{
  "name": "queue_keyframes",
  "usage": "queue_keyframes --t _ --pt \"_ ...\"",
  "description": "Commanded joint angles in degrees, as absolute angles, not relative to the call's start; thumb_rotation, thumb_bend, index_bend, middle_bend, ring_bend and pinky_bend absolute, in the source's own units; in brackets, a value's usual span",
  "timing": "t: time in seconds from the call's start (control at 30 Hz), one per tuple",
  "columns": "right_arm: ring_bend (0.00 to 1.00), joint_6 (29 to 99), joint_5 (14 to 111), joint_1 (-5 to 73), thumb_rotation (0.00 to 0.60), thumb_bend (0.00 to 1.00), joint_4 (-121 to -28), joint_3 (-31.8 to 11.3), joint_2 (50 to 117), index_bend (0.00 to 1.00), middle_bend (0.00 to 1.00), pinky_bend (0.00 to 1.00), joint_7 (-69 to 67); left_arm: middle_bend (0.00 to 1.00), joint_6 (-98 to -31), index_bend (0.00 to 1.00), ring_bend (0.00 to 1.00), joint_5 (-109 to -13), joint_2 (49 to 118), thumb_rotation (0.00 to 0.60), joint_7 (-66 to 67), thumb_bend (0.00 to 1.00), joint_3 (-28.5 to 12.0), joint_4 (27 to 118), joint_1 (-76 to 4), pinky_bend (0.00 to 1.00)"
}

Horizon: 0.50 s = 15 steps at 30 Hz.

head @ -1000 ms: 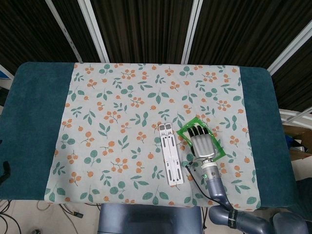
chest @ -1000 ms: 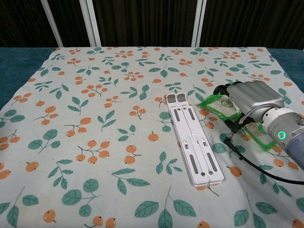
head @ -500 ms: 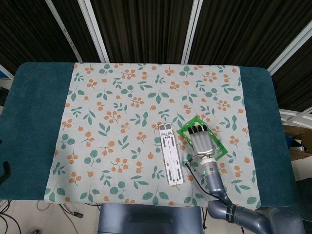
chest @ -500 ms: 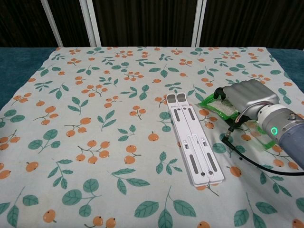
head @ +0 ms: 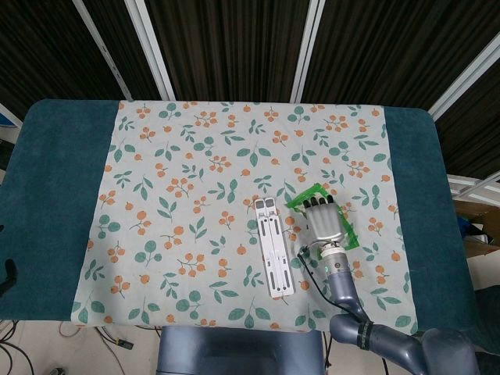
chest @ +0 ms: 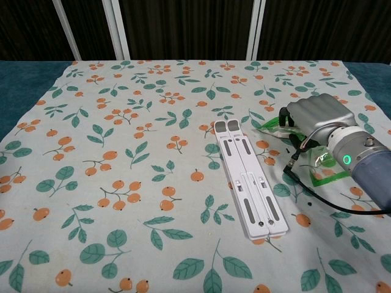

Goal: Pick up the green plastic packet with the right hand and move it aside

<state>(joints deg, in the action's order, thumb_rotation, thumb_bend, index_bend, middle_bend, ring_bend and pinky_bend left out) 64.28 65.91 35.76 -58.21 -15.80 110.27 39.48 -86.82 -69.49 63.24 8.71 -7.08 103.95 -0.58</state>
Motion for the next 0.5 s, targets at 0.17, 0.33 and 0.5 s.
queue_keyframes --t 0.17,0.33,0.5 --pt "0.50 67.3 67.0 35.2 0.600 0.60 -60.8 -17.6 109.2 0.50 0.51 0.35 32.8 0.00 -86.6 0.14 0.00 -69.3 63.2 0.600 8.5 0.55 -7.1 104.1 -0.6 0.00" --pt "0.53 68.4 67.5 34.3 0.600 0.60 -66.9 -19.8 105.5 0.57 0.55 0.35 25.3 0.00 -86.5 0.14 0.00 -69.3 63.1 0.600 8.3 0.55 -7.0 104.2 -0.6 0.00" --pt "0.54 68.3 66.8 33.8 0.600 0.60 -72.8 -22.2 100.8 0.60 0.57 0.35 21.5 0.00 -86.6 0.15 0.00 -69.4 63.1 0.600 8.1 0.55 -7.0 104.3 -0.5 0.00"
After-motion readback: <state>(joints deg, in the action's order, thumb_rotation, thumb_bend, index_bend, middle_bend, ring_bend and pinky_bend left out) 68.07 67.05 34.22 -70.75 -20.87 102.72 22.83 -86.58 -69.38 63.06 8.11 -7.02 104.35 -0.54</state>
